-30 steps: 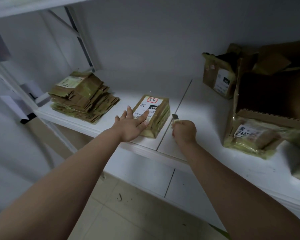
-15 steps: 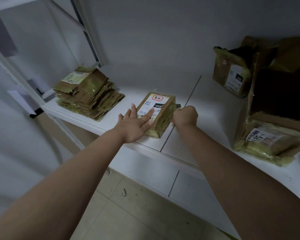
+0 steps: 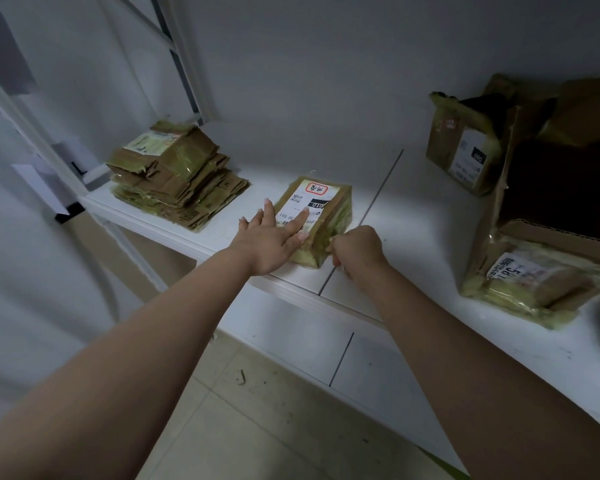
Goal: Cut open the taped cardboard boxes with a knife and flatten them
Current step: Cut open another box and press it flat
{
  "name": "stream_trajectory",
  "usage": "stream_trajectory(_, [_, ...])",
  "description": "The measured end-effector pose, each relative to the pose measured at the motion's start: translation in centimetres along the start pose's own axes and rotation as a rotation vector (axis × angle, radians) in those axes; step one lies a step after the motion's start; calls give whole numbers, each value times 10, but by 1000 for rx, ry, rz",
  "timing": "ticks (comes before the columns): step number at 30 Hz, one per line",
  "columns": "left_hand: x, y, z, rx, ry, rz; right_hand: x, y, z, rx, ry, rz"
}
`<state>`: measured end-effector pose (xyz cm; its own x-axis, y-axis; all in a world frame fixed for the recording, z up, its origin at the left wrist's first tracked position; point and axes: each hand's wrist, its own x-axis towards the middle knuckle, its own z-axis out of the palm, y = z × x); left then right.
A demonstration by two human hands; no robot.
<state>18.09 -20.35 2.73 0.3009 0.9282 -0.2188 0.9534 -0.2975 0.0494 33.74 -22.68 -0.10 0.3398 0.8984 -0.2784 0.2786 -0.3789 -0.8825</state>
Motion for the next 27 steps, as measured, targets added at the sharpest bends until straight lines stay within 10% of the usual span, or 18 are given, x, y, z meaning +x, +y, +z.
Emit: stream_trajectory(27, [-9,14,-2,42,43,-114,-51,38,-12,17,-144,-223])
